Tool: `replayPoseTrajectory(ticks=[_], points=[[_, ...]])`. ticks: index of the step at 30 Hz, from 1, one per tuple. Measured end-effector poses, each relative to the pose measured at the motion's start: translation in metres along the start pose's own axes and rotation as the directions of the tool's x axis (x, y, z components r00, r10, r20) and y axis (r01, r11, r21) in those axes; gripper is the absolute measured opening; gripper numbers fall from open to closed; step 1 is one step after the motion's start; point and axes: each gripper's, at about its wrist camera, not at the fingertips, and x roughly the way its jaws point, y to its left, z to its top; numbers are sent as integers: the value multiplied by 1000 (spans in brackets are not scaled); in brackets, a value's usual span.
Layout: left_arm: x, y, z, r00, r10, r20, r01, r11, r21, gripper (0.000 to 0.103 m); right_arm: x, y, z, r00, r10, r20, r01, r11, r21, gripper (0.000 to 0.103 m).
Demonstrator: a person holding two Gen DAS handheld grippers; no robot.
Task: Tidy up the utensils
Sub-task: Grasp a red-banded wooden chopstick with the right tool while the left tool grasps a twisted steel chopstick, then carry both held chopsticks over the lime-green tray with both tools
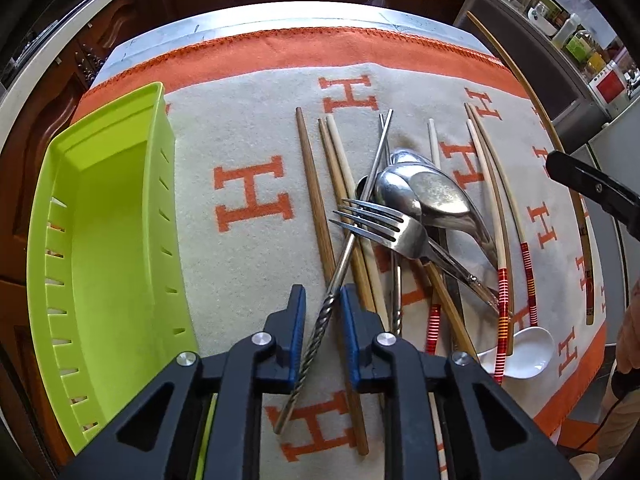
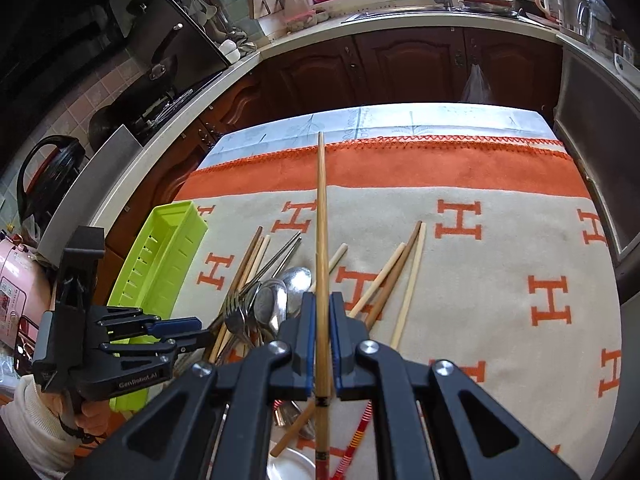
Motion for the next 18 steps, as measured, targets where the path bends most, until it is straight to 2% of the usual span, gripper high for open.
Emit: replayPoseTrajectory(ticks=[5, 11, 18], points=[[-2, 6, 0, 1000, 12, -2, -12, 1000, -8, 15, 3, 1, -6, 1000, 6, -11, -6, 1000, 12, 6], [0, -4, -3, 1000, 19, -14, -19, 1000, 22, 14, 3, 2, -10, 1000, 14, -13, -14, 1000, 19, 6], [-3, -5, -6, 1000, 22, 0, -22, 1000, 2, 4, 0, 2, -13, 1000, 13, -13, -12, 999, 31, 6]])
